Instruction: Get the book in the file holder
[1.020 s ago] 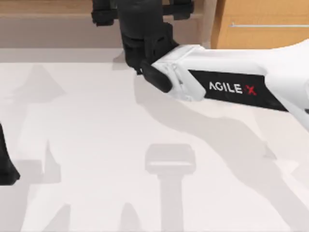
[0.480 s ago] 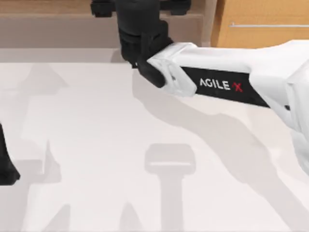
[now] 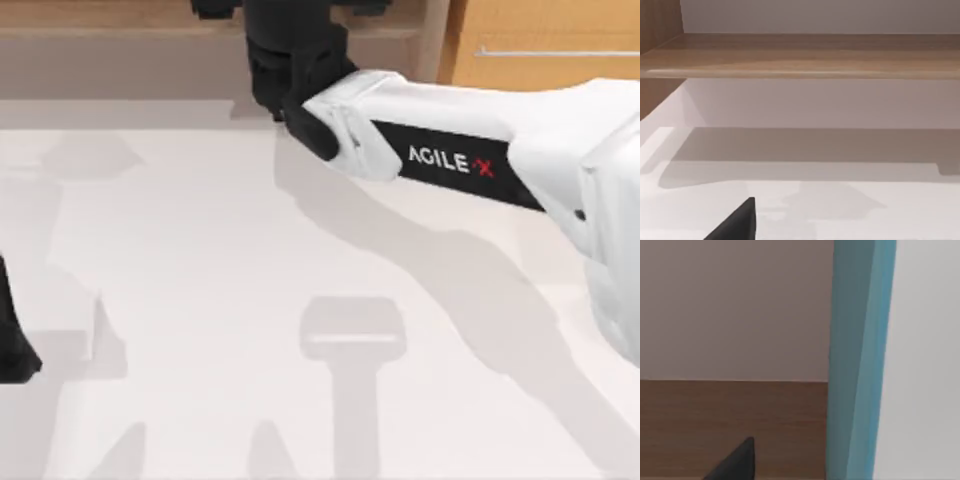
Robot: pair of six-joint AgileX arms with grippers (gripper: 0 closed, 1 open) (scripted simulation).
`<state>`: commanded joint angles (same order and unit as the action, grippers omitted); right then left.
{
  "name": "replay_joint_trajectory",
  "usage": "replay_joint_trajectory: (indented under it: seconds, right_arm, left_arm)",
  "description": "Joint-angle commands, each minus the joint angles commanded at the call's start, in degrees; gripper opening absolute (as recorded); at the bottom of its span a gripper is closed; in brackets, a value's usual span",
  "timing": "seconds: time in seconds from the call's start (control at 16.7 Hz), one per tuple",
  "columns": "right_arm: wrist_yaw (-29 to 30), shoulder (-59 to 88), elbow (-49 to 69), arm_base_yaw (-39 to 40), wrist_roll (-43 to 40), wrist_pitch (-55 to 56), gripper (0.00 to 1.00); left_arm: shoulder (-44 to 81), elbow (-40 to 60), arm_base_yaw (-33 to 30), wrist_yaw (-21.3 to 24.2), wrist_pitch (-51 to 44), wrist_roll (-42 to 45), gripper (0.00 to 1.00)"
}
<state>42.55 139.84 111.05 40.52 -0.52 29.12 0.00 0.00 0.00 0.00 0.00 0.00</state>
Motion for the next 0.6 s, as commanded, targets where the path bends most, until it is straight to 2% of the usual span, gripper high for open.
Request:
replay_joint_trajectory:
  seconds: [0.18, 0.6]
  right_arm:
    - [0.0, 0.0, 0.0, 0.0, 0.0, 0.0, 1.0]
    - [0.0, 0.0, 0.0, 0.0, 0.0, 0.0, 0.47]
  left_arm:
    - [0.0, 0.0, 0.0, 0.0, 0.0, 0.0, 1.0]
    - [0.0, 0.0, 0.0, 0.0, 0.0, 0.0, 1.0]
